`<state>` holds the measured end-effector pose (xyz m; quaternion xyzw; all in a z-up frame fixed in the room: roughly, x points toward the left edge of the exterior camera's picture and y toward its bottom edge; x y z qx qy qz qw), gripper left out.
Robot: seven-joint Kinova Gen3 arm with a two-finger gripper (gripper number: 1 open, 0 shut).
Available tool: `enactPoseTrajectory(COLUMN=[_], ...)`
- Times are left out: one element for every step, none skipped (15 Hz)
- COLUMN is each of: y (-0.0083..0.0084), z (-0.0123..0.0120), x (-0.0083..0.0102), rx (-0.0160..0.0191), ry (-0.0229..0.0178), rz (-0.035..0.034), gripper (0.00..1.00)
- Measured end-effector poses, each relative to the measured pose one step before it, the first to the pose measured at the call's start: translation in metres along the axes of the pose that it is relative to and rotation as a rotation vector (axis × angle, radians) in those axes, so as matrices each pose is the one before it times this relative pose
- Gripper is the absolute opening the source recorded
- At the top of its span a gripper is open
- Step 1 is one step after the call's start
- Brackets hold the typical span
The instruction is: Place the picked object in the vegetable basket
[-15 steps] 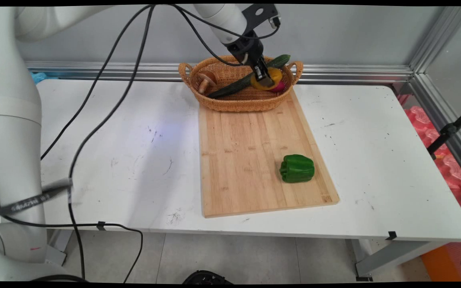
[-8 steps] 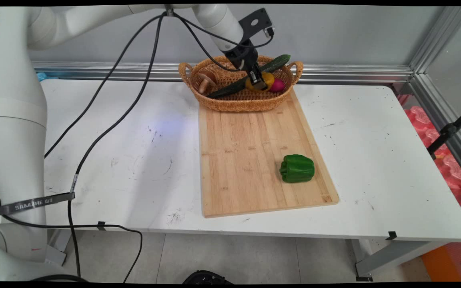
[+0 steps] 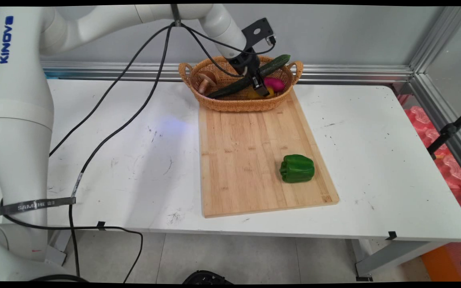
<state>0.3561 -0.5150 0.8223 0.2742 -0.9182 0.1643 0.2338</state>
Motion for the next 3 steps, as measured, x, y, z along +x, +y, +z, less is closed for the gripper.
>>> enactPoseTrajectory(y=[-0.00054,-0.00038,-0.0004], z=[0.00303,0.00218,0.00229], x=[-0.00021,0.00006,0.00015], rx=[-0.00029,-0.00021,-0.00014], ry=[0.00064,0.0007,0.00029], rz=[-0.00307,-0.00244,-0.00285], gripper=[1.0,1.0,1.0])
